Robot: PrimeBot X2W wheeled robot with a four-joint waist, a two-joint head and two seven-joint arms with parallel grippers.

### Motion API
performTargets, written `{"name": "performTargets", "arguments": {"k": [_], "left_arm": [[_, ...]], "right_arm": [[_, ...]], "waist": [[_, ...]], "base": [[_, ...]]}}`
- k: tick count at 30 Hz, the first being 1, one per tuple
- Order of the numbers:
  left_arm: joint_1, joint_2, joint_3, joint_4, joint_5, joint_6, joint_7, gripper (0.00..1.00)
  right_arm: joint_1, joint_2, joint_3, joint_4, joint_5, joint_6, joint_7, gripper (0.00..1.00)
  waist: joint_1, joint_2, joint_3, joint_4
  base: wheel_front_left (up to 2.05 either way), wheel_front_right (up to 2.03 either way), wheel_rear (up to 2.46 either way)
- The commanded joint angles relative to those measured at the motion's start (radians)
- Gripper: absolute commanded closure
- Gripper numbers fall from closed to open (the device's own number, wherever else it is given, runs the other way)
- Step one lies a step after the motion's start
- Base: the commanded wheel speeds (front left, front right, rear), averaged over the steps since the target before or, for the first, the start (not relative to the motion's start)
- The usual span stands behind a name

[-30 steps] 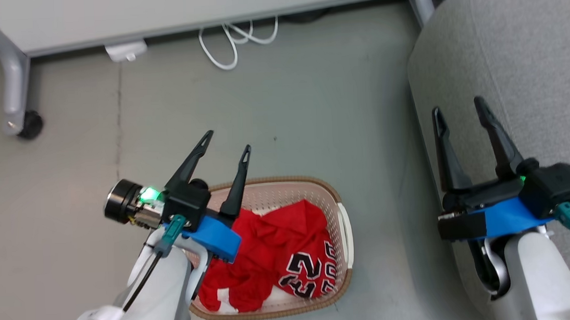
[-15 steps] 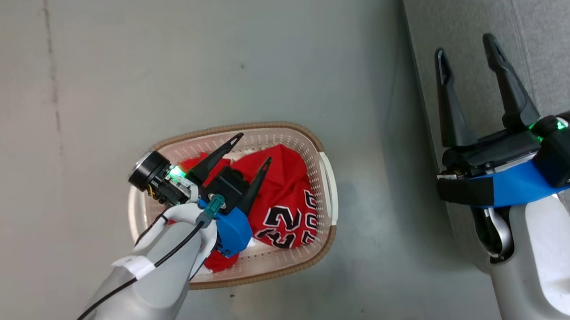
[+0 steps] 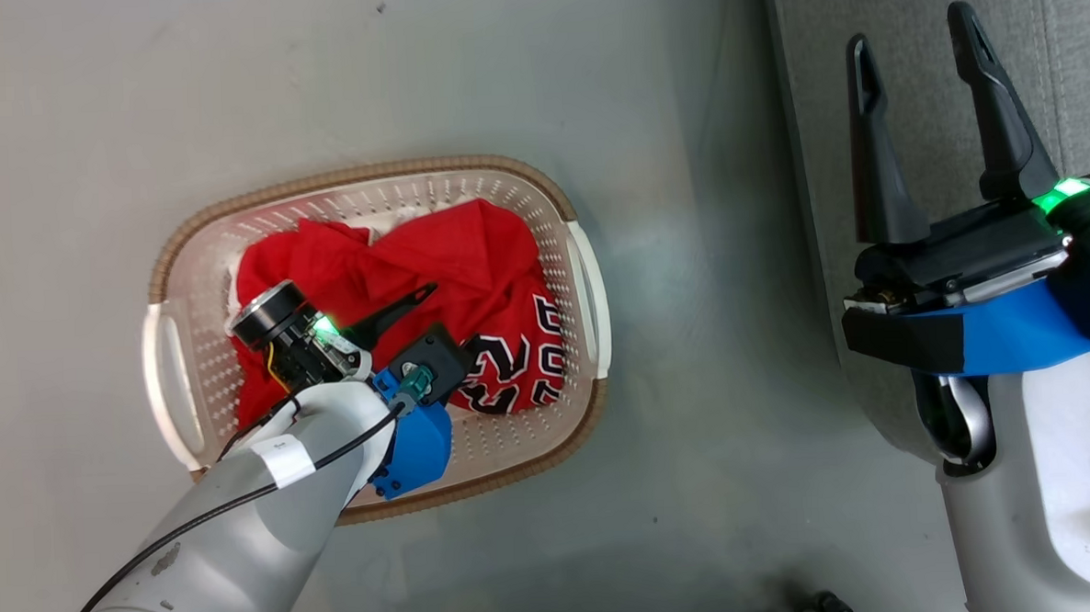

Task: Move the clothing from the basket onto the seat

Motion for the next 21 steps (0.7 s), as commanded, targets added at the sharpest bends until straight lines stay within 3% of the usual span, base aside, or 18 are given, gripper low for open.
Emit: {"name": "performTargets", "arguments": {"k": [1, 11, 21], "left_arm": [[-0.027, -0.002, -0.023, 0.016, -0.011, -0.001, -0.002, 0.0], [-0.077, 0.003, -0.17, 0.084, -0.247, -0.001, 0.07, 0.0], [-0.101, 0.034, -0.199, 0.015, -0.383, -0.001, 0.158, 0.0]], "right_arm": [[-0.02, -0.003, 0.001, -0.01, -0.003, 0.002, -0.004, 0.0], [-0.04, -0.003, 0.011, -0.054, -0.007, 0.002, -0.004, 0.0], [-0.044, -0.003, 0.011, -0.086, -0.018, 0.001, -0.004, 0.0]], "waist": [[-0.0001, 0.0, 0.03, -0.017], [-0.0001, 0.0, 0.119, -0.043], [-0.0001, 0.0, 0.19, -0.046]], "base": [[0.0, 0.0, 0.0], [0.0, 0.0, 0.0], [0.0, 0.0, 0.0]]}}
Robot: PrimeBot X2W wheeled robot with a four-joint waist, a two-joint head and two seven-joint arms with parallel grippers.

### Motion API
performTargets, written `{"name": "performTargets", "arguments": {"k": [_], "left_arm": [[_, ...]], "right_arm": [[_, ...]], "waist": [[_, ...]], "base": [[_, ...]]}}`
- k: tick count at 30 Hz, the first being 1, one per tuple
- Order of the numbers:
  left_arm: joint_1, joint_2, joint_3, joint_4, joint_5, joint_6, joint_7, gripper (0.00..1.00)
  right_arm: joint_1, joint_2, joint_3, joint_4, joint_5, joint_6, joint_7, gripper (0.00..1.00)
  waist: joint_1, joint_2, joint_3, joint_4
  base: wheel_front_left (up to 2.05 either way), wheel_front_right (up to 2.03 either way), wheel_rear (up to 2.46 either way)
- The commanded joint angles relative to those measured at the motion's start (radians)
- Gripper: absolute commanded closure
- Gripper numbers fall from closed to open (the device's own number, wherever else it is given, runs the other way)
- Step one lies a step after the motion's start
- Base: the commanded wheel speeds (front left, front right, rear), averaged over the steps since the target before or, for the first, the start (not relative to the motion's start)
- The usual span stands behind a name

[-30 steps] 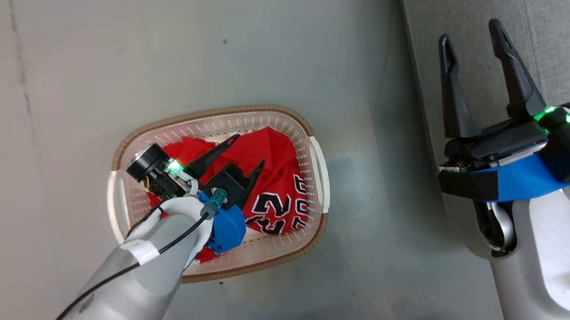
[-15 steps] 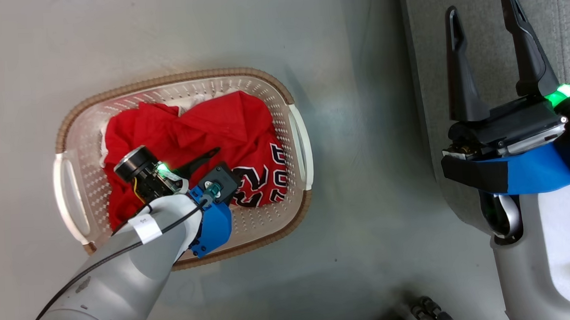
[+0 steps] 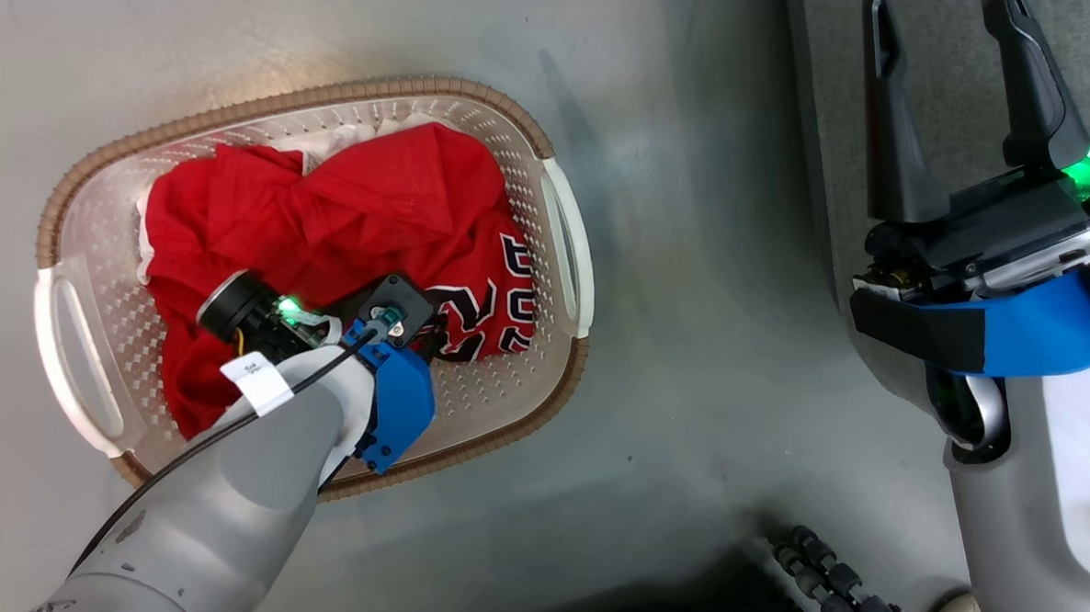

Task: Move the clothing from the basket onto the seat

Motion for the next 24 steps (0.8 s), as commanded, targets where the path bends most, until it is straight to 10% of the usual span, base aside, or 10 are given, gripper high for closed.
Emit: {"name": "performTargets", "arguments": {"k": [1, 12, 13, 14, 24], "left_arm": [[-0.02, 0.009, -0.002, -0.01, -0.002, -0.001, 0.009, 0.0], [-0.047, -0.008, -0.004, -0.004, 0.027, -0.001, 0.02, 0.0], [-0.053, -0.009, -0.003, -0.003, 0.03, -0.001, 0.009, 0.62], [-0.058, -0.01, -0.003, -0.002, 0.044, -0.001, -0.002, 1.0], [-0.035, -0.046, -0.004, -0.021, 0.078, -0.001, -0.056, 1.0]], "right_arm": [[-0.012, -0.003, 0.0, -0.01, -0.004, 0.0, -0.004, 0.0], [-0.015, -0.003, -0.003, -0.048, -0.008, 0.0, -0.004, 0.0], [-0.015, -0.003, -0.002, -0.05, -0.009, 0.0, -0.004, 0.0], [-0.015, -0.003, -0.001, -0.051, -0.009, 0.0, -0.004, 0.0], [-0.022, -0.003, -0.002, -0.038, -0.02, 0.0, -0.004, 0.0]], "waist": [[-0.0001, 0.0, 0.015, -0.002], [-0.0001, 0.0, 0.067, -0.003], [-0.0001, 0.0, 0.069, -0.002], [-0.0001, 0.0, 0.07, -0.001], [-0.0001, 0.0, 0.035, 0.03]], "base": [[0.0, 0.0, 0.0], [0.0, 0.0, 0.0], [0.0, 0.0, 0.0], [0.0, 0.0, 0.0], [0.0, 0.0, 0.0]]}}
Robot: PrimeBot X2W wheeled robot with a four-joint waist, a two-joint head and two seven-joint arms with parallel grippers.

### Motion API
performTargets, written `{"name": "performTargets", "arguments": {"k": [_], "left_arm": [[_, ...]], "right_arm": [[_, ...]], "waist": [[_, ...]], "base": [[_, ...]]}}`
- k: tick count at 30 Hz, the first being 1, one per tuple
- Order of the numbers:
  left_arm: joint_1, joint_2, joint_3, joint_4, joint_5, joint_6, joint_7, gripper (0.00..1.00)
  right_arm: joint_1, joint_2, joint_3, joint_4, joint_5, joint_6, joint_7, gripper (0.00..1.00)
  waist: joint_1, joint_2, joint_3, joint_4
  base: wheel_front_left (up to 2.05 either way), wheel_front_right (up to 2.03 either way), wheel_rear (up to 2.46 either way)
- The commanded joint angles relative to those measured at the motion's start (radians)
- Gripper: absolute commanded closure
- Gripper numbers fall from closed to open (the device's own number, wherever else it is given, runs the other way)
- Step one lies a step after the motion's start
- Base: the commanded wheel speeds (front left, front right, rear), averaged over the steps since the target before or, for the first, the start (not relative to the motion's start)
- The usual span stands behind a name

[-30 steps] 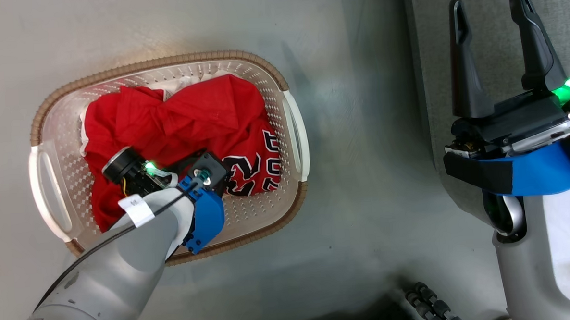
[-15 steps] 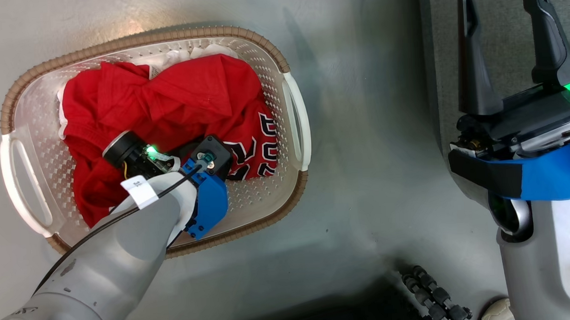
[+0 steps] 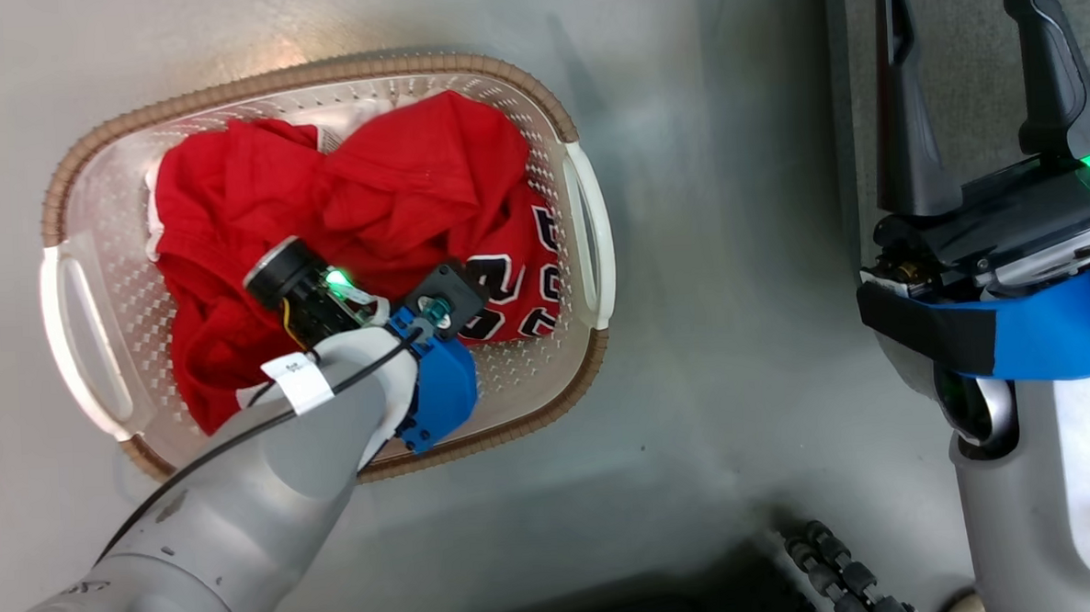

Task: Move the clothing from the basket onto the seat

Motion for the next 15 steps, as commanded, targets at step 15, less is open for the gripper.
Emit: {"name": "performTargets", "arguments": {"k": [15], "left_arm": [[0.07, -0.049, -0.002, -0.053, -0.085, -0.001, -0.11, 1.0]], "right_arm": [[0.034, -0.003, -0.003, 0.066, -0.022, 0.0, -0.004, 0.0]], "waist": [[0.0, 0.0, -0.229, 0.093]], "base": [[0.0, 0.0, 0.0]]}}
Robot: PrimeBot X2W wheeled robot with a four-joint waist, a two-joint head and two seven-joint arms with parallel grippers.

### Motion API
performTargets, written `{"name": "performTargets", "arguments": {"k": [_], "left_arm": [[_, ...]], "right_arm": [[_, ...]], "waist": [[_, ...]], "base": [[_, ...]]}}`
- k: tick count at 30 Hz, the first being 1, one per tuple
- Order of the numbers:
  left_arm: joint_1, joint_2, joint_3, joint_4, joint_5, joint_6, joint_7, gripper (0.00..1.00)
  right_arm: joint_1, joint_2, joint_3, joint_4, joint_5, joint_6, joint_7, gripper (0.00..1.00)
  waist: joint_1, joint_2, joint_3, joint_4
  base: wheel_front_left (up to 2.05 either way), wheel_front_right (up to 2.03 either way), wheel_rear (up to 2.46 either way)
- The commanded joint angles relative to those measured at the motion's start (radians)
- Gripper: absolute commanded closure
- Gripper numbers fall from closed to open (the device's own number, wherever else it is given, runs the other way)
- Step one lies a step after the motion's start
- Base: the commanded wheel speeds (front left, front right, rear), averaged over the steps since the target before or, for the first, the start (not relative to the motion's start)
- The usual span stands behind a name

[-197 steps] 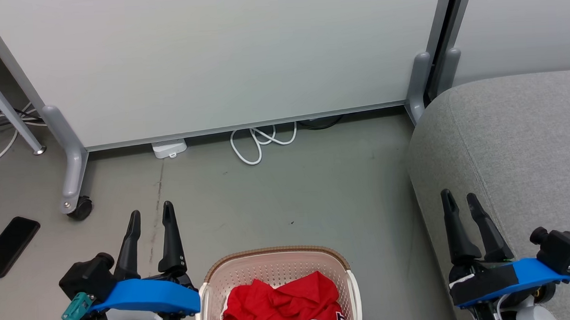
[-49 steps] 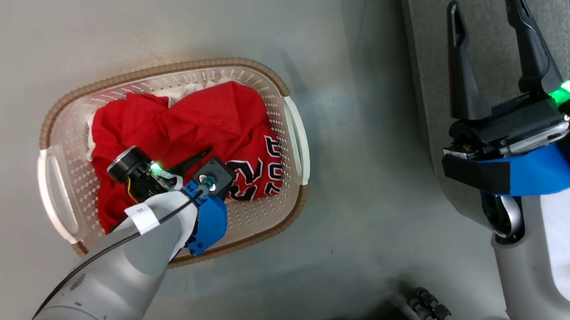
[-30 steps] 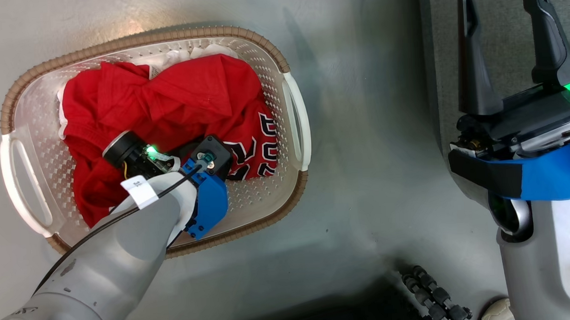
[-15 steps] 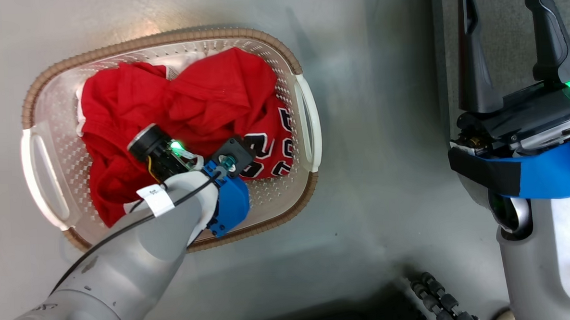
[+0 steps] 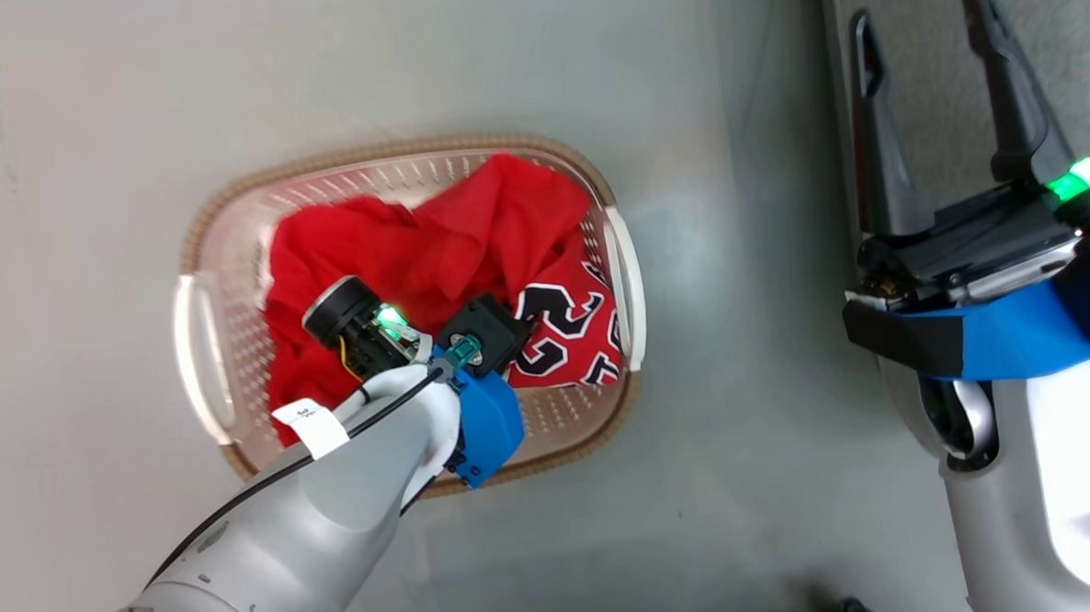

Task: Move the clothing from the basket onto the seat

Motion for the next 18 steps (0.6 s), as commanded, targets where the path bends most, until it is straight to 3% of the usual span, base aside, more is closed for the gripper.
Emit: {"name": "performTargets", "arguments": {"k": [1, 18], "left_arm": [[0.002, -0.002, -0.001, -0.012, -0.006, -0.001, -0.006, 1.0], [0.163, 0.073, 0.286, -0.245, 0.045, -0.001, -0.006, 1.0]], "right_arm": [[0.015, -0.003, -0.001, 0.003, -0.004, 0.0, -0.004, 0.0], [0.16, -0.003, -0.005, 0.097, 0.019, 0.0, -0.004, 0.0]], "waist": [[0.0, 0.0, -0.054, 0.027], [0.0, 0.0, -0.38, 0.08]], "base": [[0.0, 0.0, 0.0], [0.0, 0.0, 0.0]]}}
